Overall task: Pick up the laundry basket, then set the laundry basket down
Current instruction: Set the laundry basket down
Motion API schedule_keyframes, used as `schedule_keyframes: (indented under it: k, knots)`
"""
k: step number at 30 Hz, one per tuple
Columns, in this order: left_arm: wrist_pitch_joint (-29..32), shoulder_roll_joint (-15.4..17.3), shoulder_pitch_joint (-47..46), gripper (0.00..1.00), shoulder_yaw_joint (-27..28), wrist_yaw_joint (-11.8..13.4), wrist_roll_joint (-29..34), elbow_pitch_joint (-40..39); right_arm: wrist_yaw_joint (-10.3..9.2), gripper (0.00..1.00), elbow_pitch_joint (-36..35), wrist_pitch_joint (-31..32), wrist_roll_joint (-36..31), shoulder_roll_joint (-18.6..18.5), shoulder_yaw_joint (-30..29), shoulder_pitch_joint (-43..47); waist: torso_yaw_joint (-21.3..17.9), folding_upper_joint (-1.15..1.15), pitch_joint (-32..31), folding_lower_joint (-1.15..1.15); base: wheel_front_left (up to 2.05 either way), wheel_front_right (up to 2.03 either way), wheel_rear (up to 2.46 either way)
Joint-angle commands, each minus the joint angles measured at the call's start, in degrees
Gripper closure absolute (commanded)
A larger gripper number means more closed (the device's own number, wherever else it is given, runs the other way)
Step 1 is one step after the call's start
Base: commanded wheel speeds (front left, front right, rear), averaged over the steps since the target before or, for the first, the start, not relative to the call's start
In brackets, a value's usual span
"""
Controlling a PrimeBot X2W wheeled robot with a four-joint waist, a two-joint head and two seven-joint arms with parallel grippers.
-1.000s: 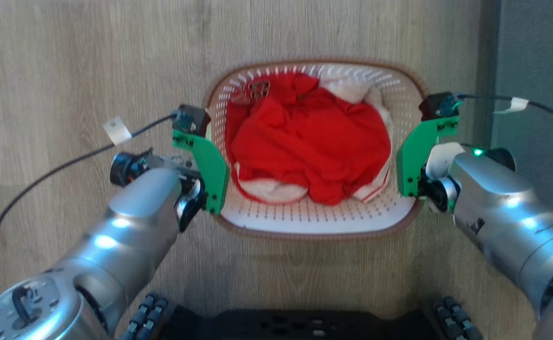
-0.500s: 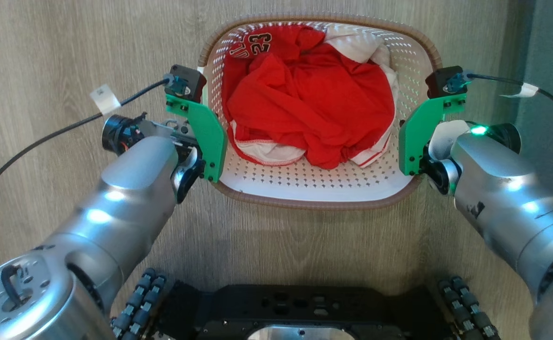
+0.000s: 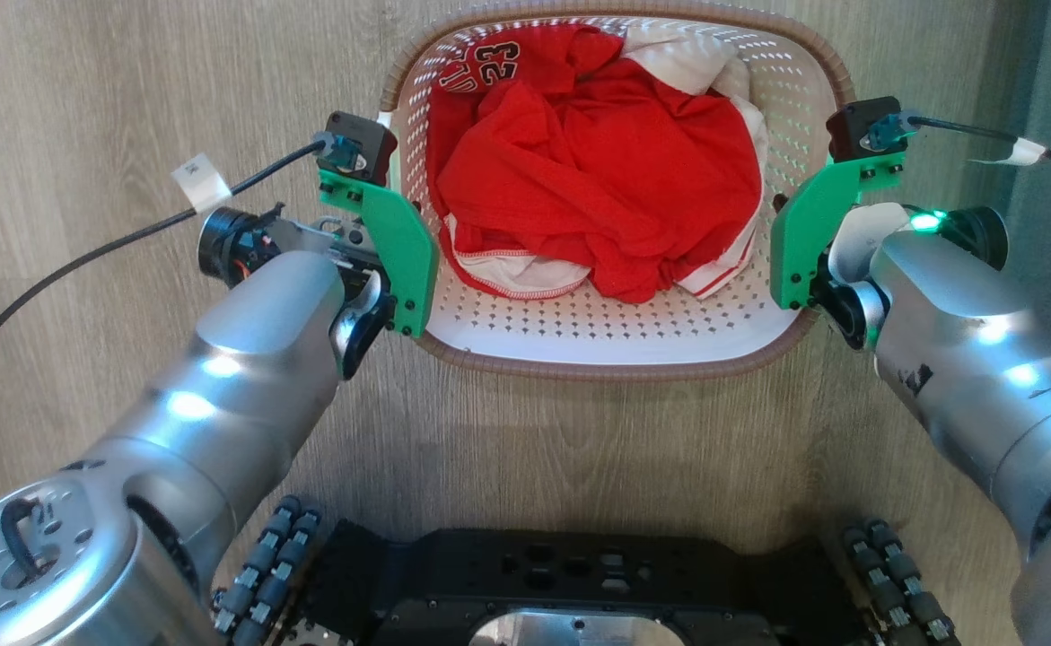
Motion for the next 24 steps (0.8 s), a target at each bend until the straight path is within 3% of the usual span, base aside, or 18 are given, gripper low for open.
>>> schedule_keyframes:
  k: [1, 2, 3, 4, 5, 24]
  knots:
    - [-1.1, -0.6, -0.9, 1.00, 0.1, -0.4, 0.2, -2.4, 0.41, 1.00, -0.9, -0.6, -0.8, 1.4, 1.2, 3.0, 0.1, 0.00, 0.0, 0.00, 0.00, 0.00, 0.00]
    - [-1.1, -0.6, -1.0, 1.00, 0.1, -0.1, 0.3, -2.3, 0.41, 1.00, -0.6, -0.5, -0.8, 1.4, 1.2, 2.9, 0.1, 0.00, 0.1, 0.00, 0.00, 0.00, 0.00]
    - [-1.2, -0.6, -1.0, 0.71, 0.1, 0.4, 0.0, -2.2, 0.41, 0.74, -0.3, -1.0, -0.9, 1.4, 1.2, 2.7, 0.2, 0.00, 0.1, 0.00, 0.00, 0.00, 0.00]
    - [-1.2, -0.6, -1.0, 0.22, 0.1, 0.9, -0.4, -2.2, 0.41, 0.49, 0.1, -1.6, -0.8, 1.4, 1.1, 2.4, 0.2, 0.00, 0.2, 0.00, 0.00, 0.00, 0.00]
    - [-1.1, -0.6, -1.0, 0.00, 0.1, 1.3, -0.6, -2.2, 0.41, 0.00, 0.4, -2.1, -0.7, 1.4, 0.9, 2.3, 0.3, 0.00, 0.2, 0.00, 0.00, 0.00, 0.00]
    - [1.2, -0.6, 1.2, 0.00, 0.1, 3.0, 0.1, -0.1, 0.41, 0.00, 3.5, -0.7, -0.6, 2.5, 0.9, 3.7, 0.5, 0.00, -4.7, 0.00, 0.00, 0.00, 0.00]
